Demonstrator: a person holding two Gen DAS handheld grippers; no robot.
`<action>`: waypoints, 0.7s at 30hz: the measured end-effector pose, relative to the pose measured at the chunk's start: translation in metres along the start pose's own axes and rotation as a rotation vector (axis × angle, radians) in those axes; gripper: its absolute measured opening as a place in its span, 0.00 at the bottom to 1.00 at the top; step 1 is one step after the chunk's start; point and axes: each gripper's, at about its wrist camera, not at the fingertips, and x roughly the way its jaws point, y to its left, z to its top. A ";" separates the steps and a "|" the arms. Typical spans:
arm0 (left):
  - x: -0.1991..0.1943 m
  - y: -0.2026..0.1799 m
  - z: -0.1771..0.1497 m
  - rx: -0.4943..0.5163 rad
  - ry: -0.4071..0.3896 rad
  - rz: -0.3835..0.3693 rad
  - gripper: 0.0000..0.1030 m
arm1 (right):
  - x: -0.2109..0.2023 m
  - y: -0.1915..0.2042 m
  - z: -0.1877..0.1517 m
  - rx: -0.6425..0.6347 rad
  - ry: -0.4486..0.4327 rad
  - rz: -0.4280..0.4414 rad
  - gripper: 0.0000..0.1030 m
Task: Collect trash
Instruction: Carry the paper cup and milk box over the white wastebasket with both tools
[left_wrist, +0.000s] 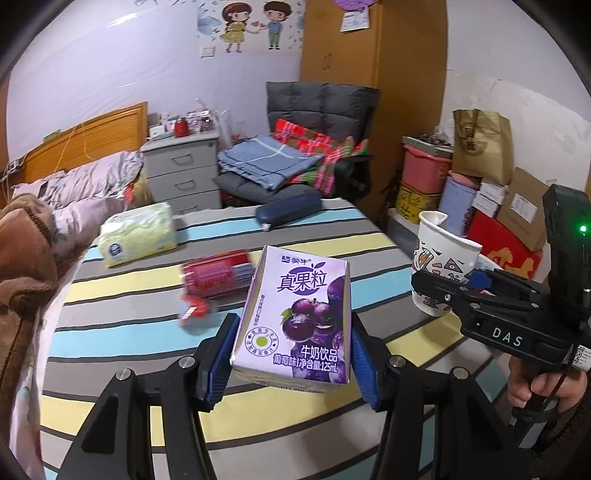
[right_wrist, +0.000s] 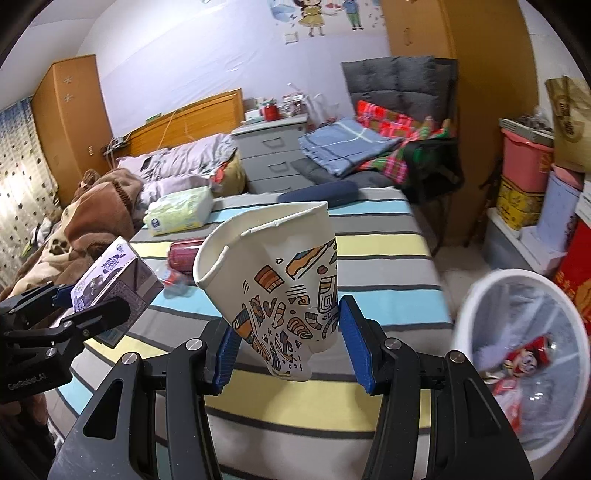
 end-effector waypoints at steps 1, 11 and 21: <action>0.000 -0.006 0.001 0.006 -0.002 -0.005 0.55 | -0.003 -0.004 -0.001 0.005 -0.004 -0.006 0.51; 0.004 -0.077 0.011 0.078 -0.016 -0.074 0.55 | -0.032 -0.047 -0.010 0.061 -0.038 -0.070 0.51; 0.024 -0.153 0.017 0.158 -0.010 -0.132 0.55 | -0.057 -0.097 -0.023 0.110 -0.046 -0.148 0.51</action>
